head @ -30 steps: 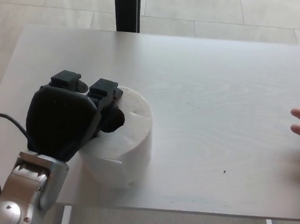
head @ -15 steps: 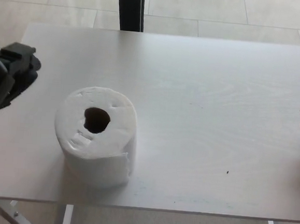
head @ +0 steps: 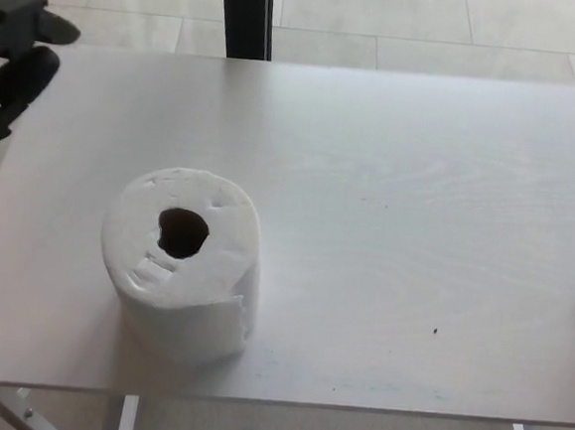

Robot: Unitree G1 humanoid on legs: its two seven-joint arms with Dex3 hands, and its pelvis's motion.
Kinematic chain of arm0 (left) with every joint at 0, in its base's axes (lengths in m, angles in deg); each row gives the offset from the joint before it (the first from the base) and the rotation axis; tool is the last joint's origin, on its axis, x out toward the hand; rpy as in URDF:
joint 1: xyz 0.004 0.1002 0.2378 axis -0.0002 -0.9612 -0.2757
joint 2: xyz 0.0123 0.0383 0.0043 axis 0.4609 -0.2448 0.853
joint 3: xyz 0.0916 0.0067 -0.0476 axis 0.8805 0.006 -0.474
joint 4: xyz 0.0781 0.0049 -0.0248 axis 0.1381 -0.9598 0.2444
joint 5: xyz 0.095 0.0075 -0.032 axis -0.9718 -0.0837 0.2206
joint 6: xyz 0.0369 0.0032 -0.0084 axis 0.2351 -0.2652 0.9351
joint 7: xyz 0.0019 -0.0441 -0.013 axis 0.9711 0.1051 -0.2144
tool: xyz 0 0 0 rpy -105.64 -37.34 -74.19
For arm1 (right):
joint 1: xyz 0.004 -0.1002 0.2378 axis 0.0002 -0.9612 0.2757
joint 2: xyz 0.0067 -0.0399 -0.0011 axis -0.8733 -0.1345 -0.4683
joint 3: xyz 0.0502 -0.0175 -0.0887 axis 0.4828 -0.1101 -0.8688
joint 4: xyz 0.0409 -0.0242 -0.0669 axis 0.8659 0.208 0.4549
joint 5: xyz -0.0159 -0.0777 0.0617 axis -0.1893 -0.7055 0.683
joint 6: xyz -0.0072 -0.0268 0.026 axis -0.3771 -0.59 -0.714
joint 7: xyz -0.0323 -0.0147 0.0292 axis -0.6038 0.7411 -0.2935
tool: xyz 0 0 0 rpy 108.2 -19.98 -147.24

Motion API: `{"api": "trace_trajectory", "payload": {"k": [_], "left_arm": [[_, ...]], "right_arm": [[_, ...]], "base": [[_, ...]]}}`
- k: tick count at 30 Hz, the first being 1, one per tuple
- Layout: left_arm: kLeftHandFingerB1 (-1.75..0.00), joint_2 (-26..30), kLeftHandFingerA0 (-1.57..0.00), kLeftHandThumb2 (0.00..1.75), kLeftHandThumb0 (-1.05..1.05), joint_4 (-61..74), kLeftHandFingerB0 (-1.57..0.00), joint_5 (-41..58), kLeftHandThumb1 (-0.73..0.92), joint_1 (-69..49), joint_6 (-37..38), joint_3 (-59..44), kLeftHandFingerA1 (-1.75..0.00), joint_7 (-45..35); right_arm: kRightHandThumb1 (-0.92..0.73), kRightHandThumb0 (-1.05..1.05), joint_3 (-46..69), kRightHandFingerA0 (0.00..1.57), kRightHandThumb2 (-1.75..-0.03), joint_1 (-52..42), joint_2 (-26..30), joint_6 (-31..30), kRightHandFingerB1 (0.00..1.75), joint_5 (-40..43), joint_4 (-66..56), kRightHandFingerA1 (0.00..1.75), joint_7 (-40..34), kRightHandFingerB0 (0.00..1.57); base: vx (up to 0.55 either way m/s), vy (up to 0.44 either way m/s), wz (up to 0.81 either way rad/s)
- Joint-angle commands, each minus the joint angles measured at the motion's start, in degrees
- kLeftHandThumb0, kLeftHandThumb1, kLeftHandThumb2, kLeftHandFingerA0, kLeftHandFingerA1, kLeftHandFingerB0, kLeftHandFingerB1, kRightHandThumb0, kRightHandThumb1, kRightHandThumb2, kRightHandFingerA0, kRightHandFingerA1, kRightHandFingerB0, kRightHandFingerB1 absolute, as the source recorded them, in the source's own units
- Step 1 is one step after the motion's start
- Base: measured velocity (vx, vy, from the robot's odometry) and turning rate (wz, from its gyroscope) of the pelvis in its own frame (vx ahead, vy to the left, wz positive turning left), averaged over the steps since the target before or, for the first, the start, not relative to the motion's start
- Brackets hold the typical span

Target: A toilet paper roll is kept in the middle of the desk infront of the robot. The robot places its left hand on the top of the toilet paper roll to hold it still and uses its right hand to tear off a piece of toilet paper from it and hands the paper to a person

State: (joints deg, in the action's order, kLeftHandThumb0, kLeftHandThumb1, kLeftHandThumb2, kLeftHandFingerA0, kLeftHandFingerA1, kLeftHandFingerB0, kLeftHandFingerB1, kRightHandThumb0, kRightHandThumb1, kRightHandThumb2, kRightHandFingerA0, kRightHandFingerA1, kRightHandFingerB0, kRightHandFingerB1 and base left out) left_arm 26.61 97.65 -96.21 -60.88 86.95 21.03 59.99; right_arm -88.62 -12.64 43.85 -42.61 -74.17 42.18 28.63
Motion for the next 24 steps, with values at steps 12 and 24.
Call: {"api": "trace_trajectory", "payload": {"k": [12, 24], "left_arm": [[-0.51, -16.82, -0.62, 0.61, -0.51, -30.72, -0.49, 31.11, 0.76, -40.74, 17.93, -38.46, -0.75, -2.09], [-0.47, -14.35, -0.64, 0.62, -0.51, -60.63, -0.49, 32.94, 0.74, -37.77, 25.30, -39.22, -0.71, 0.30]], "right_arm": [[-0.65, -0.72, 54.52, 0.08, -0.98, -43.23, -27.96, 12.08, 0.49, 26.99, -21.50, 0.57, -4.40, 0.22], [-0.75, -0.42, 54.99, 0.43, -0.61, -50.74, -35.88, 43.64, 0.75, 25.49, 2.98, 1.07, -20.56, 0.50]], "base": [[0.00, 0.000, 0.00], [0.00, 0.000, 0.00]]}}
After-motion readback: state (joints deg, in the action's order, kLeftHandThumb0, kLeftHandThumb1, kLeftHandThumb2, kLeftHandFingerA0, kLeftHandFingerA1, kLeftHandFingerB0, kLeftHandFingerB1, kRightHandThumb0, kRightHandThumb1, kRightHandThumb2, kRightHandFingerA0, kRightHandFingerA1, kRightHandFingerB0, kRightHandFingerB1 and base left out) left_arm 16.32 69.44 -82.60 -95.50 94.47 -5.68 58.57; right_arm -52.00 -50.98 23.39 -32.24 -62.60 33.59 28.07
